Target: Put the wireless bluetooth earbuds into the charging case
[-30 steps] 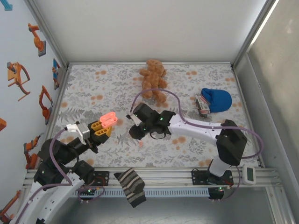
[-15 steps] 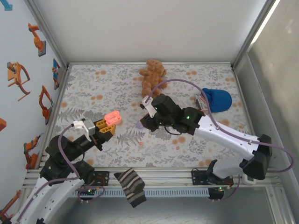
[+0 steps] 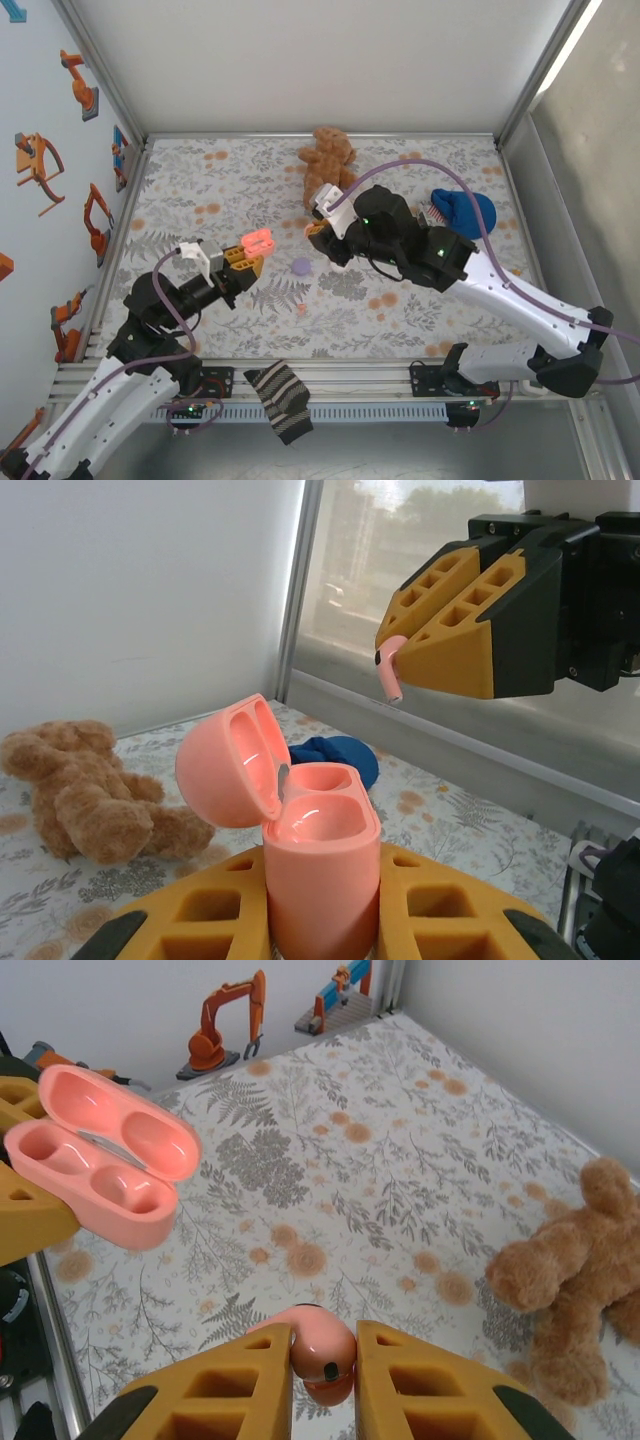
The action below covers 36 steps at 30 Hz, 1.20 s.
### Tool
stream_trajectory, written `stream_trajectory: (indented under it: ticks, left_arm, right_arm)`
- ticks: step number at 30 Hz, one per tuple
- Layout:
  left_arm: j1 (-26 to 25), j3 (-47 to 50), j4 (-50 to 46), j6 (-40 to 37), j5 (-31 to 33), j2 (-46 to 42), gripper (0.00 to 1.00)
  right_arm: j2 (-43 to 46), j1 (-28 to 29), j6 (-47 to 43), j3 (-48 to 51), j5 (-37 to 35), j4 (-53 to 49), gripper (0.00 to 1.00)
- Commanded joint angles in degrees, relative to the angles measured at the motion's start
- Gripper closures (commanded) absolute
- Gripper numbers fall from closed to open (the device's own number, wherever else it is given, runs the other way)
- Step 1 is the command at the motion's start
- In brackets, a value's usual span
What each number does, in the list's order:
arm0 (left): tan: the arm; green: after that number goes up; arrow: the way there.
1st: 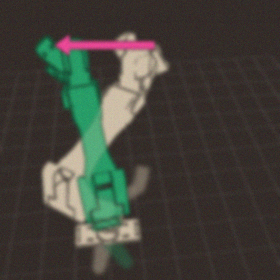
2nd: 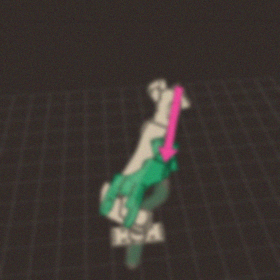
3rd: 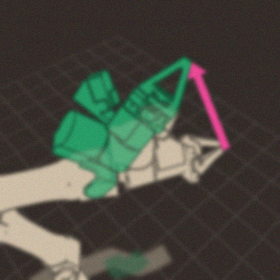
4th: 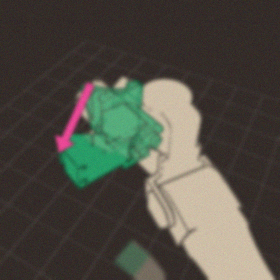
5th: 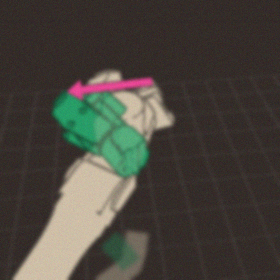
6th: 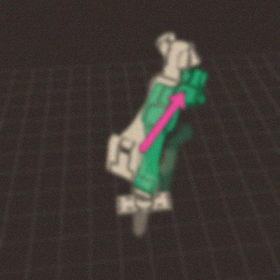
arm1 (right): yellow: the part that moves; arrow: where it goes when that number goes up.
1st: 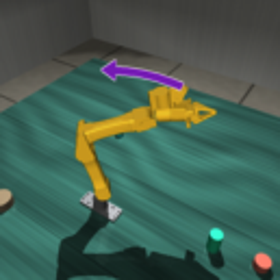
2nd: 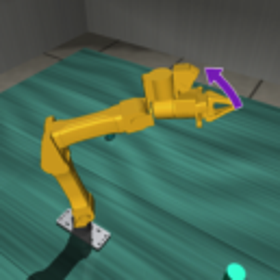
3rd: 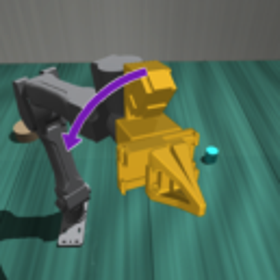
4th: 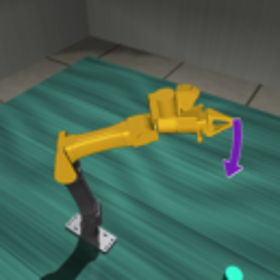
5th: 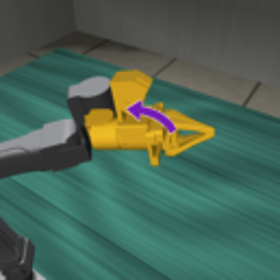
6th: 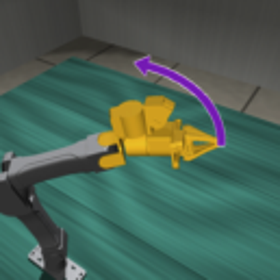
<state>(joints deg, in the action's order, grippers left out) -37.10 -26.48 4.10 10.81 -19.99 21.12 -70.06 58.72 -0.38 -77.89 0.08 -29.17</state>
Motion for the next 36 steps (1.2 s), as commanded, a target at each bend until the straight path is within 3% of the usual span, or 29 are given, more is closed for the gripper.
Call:
stream_trajectory:
  ticks: [1, 14, 36]
  left_arm:
    - [-0.2, 0.3, 5.5, 1.3, -1.8, 1.0, 1.0]
    - [-0.2, 1.0, 11.9, 2.7, -5.0, 4.5, 1.0]
    - [-0.2, 1.2, 12.8, 3.3, -6.3, 5.9, 1.0]
  right_arm:
    - [0.0, -0.2, -4.5, -3.2, 2.7, 4.2, 0.8]
    - [-3.3, 0.9, -9.9, -6.2, 9.4, 7.9, 0.8]
    - [-9.4, 5.2, -15.8, -12.0, 6.3, 3.8, 0.8]
